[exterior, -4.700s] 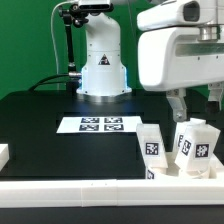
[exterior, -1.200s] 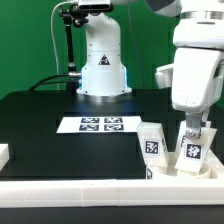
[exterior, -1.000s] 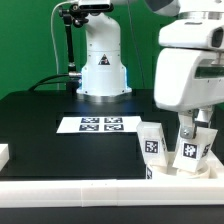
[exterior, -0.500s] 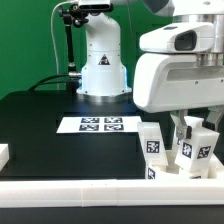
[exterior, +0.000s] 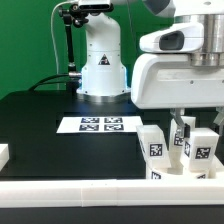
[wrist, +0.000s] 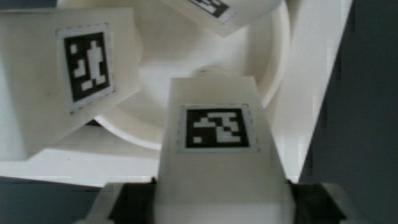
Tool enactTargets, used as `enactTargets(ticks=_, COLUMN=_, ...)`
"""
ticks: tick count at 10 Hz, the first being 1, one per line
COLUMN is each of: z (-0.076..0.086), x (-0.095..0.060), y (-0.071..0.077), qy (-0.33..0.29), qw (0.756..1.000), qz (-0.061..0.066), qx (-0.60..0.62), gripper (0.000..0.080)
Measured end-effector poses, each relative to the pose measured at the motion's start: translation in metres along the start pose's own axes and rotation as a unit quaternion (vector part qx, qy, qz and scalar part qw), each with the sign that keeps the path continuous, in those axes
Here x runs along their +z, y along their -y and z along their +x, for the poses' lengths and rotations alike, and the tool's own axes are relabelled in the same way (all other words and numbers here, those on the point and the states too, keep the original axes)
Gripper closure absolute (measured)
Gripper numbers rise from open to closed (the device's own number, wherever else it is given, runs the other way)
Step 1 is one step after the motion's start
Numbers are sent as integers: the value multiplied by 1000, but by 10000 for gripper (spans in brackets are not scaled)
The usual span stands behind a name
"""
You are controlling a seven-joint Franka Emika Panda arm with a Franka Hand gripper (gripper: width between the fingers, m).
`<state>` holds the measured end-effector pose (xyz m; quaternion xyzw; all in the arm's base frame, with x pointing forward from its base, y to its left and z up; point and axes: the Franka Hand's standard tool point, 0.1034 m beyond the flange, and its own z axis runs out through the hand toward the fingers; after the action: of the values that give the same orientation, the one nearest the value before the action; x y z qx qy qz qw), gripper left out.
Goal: Assemble stool
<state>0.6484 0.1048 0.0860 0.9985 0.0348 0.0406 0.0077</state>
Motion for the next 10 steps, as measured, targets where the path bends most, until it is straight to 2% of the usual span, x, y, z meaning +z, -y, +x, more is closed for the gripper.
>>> enactTargets(ticks=2, z=-1, x=1, y=2, qy=2, qw=996, qz=7, qx=89, gripper=459)
enactTargets(ticks=3, z=-2, x=2, y=3, qy=4, qw=986, qz=14, qx=167, gripper=459)
enactTargets(ticks=6, z=-2, x=2, y=3, qy=-2, qw=960, qz=17, qx=280, gripper=459)
enactTargets(ticks=10, z=-4, x=3, y=2, qy=3, qw=905, qz=24, qx=424, gripper=459)
